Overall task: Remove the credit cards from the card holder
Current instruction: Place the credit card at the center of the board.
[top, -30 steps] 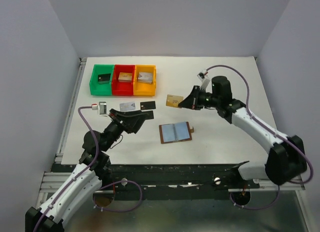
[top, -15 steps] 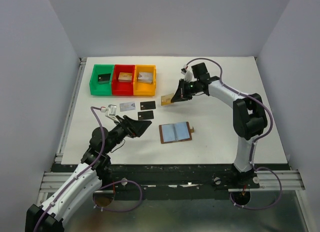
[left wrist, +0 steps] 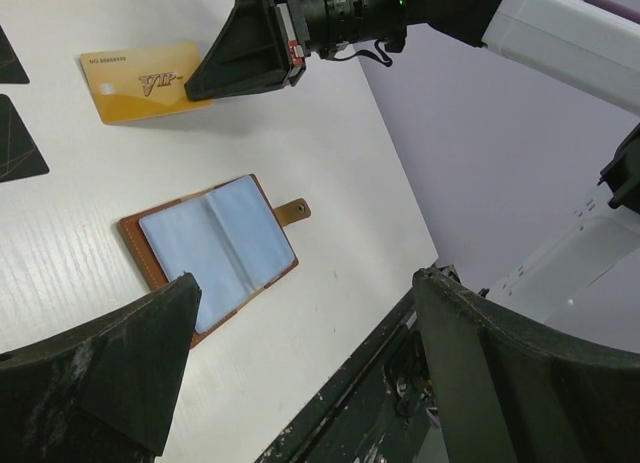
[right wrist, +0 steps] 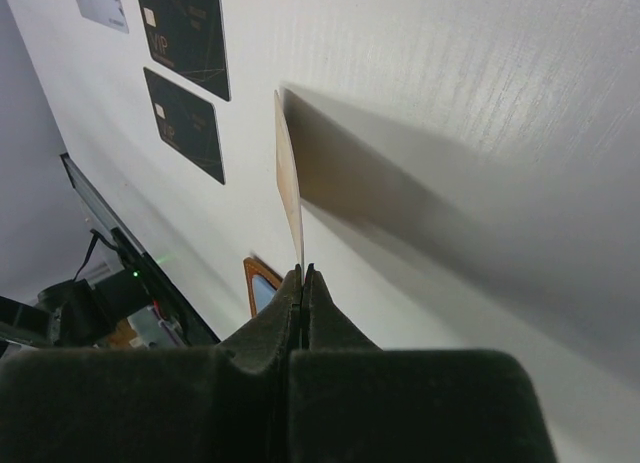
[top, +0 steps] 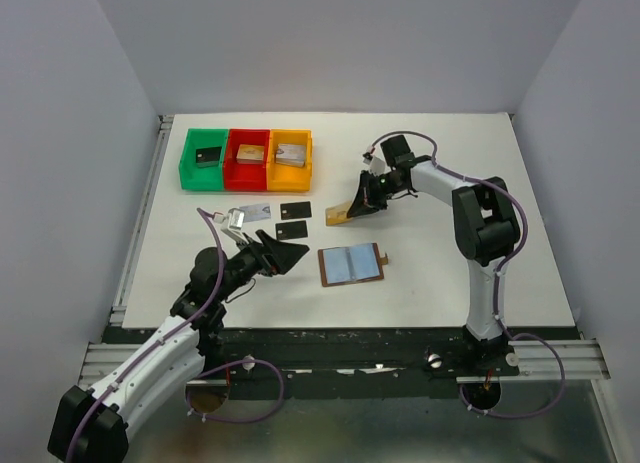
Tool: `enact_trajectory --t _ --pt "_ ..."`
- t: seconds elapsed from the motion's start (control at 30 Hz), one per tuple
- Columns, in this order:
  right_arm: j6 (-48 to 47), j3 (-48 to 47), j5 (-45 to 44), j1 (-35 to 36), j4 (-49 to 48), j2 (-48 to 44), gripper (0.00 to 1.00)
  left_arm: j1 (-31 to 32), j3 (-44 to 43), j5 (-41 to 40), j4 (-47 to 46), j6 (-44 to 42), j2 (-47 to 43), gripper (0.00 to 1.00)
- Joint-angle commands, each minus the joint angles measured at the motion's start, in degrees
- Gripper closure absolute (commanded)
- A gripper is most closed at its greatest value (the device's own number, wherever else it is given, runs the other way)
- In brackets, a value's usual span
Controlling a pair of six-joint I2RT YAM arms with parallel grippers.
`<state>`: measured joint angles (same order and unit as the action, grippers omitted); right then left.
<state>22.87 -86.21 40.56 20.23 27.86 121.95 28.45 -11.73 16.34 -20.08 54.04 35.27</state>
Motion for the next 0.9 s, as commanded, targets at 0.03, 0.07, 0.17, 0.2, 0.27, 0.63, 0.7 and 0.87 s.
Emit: enact_trajectory --t 0.03,0.07,0.17,0.2,0.27,0.63,0.7,0.87 --pt "-1.4 -1.7 -0.1 -0.6 2.6 1.6 0.97 -0.4 -0.1 2.2 -2.5 -0.5 1.2 0.01" --pt "-1.6 -1.6 -0.1 -0.8 2.6 1.7 0.95 -0.5 -0.1 2.4 -2.5 -0.5 1.2 0.01" --pt "-1.5 -1.9 -0.4 -1.2 2.9 2.3 0.87 -0.5 0.2 2.4 -2.3 -0.5 1.0 0.01" --pt "-1.4 -2.1 -0.4 -1.3 3.2 2.6 0.85 -0.5 0.3 2.2 -2.2 -0.6 0.9 0.01" --pt "-1.3 -2.5 -0.5 -1.5 3.2 2.8 0.79 -0.4 0.4 2.2 -2.1 -0.7 0.9 0.01" --pt "-1.1 -2.0 -3.5 -2.2 4.1 0.5 0.57 -0.5 0.3 2.3 -2.1 -0.9 1.3 0.01" --pt "-0.8 -0.7 -5.4 -3.2 4.6 -1.2 0.55 -0.5 0.3 2.3 -1.6 -1.1 1.0 0.01" --pt "-0.2 8.6 -16.7 -5.6 2.2 -12.6 0.54 -0.6 0.6 1.1 1.4 -3.0 -0.1 0.01"
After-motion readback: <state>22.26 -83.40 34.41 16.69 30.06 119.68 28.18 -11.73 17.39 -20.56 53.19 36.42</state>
